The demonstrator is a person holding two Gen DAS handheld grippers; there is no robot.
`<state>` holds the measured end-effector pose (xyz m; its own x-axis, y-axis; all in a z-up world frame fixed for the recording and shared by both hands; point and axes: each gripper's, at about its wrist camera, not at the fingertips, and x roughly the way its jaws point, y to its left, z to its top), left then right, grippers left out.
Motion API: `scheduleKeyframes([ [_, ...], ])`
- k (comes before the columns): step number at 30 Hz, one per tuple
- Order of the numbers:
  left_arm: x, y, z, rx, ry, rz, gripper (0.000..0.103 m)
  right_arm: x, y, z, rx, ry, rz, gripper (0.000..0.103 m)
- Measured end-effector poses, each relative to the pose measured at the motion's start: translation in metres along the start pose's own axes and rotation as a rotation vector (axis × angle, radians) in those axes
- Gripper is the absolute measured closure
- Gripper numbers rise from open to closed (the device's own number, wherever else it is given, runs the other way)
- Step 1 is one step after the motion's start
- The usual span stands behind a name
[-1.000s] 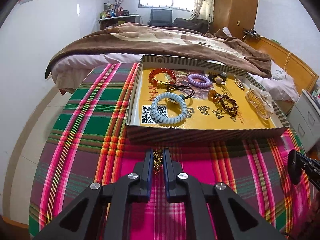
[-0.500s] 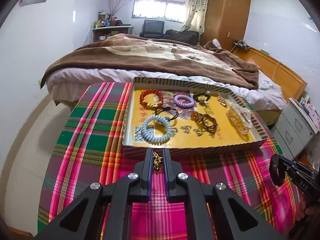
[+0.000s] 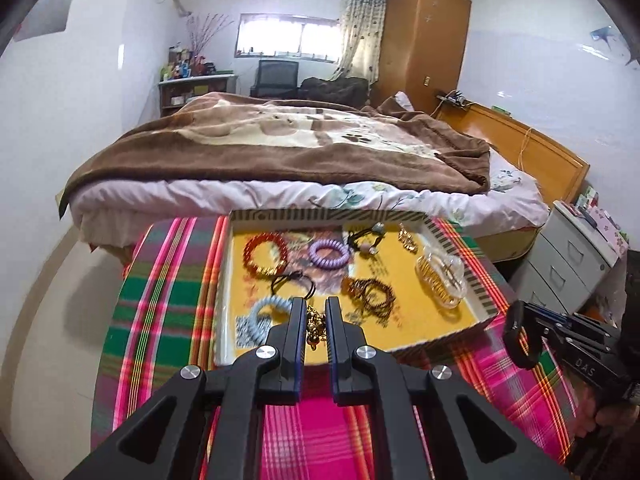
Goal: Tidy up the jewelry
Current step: 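Carry the wristband and gold brooch over the yellow box with both grippers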
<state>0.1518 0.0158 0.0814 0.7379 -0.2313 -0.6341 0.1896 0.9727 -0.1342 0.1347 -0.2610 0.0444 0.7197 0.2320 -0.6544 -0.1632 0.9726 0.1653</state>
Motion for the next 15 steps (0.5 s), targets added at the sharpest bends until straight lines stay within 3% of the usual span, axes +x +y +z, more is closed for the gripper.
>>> scheduleKeyframes([
  [6, 0.018, -0.008, 0.015, -0.001, 0.005, -0.038, 0.094, 0.020, -0.001, 0.032, 0.011, 0.005, -0.001, 0.092],
  [15, 0.059, -0.019, 0.011, -0.005, 0.050, -0.076, 0.094, 0.080, 0.000, 0.077, 0.023, 0.049, -0.032, 0.092],
])
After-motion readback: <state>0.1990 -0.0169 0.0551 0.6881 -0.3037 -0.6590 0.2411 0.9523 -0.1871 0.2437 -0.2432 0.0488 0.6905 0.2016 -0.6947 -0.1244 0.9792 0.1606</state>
